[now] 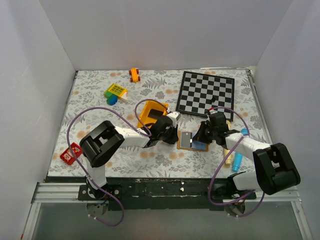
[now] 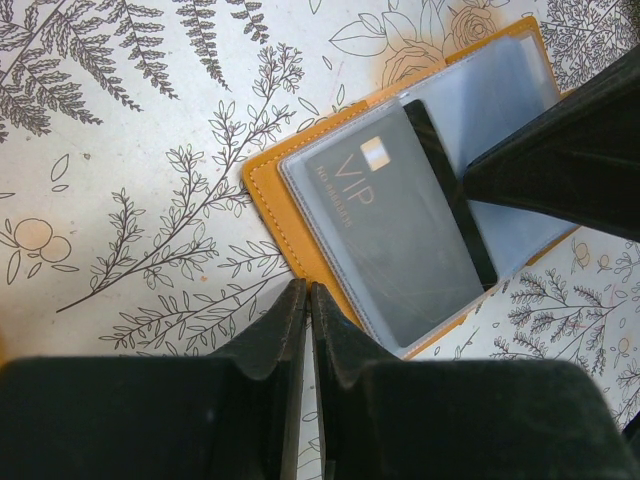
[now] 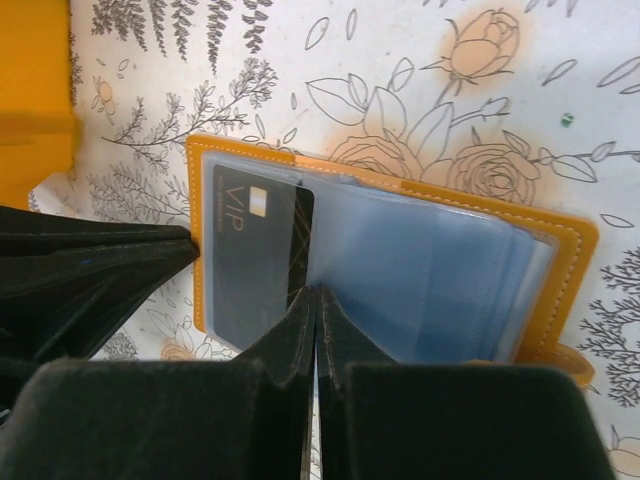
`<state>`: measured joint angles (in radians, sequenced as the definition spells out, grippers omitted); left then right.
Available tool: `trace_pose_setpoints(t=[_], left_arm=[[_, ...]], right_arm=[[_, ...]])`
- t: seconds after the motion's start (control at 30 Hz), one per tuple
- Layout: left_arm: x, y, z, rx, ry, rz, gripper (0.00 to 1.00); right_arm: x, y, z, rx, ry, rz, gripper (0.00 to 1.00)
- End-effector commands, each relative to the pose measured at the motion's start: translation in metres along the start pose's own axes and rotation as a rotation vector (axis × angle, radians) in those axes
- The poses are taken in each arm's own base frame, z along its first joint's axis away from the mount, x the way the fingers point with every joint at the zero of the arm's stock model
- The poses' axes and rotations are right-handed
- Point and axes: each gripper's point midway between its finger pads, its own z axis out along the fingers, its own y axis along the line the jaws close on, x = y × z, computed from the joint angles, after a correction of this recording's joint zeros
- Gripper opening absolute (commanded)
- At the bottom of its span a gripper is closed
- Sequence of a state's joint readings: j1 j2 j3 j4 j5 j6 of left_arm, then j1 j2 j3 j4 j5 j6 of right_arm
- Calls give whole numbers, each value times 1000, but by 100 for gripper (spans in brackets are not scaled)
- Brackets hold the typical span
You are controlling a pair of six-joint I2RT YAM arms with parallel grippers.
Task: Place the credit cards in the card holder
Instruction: Insert the credit card into the card slot.
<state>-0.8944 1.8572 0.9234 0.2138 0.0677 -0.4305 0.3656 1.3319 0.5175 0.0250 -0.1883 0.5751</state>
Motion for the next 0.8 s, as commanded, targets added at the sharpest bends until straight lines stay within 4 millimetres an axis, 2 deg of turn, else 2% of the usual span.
trace_pose_setpoints(t=[0.0,0.27,0.53,0.77], left_arm=[[18,2,1,-6,59,10,4],[16,1,2,-4,57,10,4],[17,2,1,-7,59,10,4],[16,3,1,-10,59,14,4]], right_arm=[[-12,20,1,-47,-21,-33,1],[-8,24,4,-49,-6,-44,1],[-9,19,1,-21,-23,-51,1],[-7,23,8,-47,2,-34,1]])
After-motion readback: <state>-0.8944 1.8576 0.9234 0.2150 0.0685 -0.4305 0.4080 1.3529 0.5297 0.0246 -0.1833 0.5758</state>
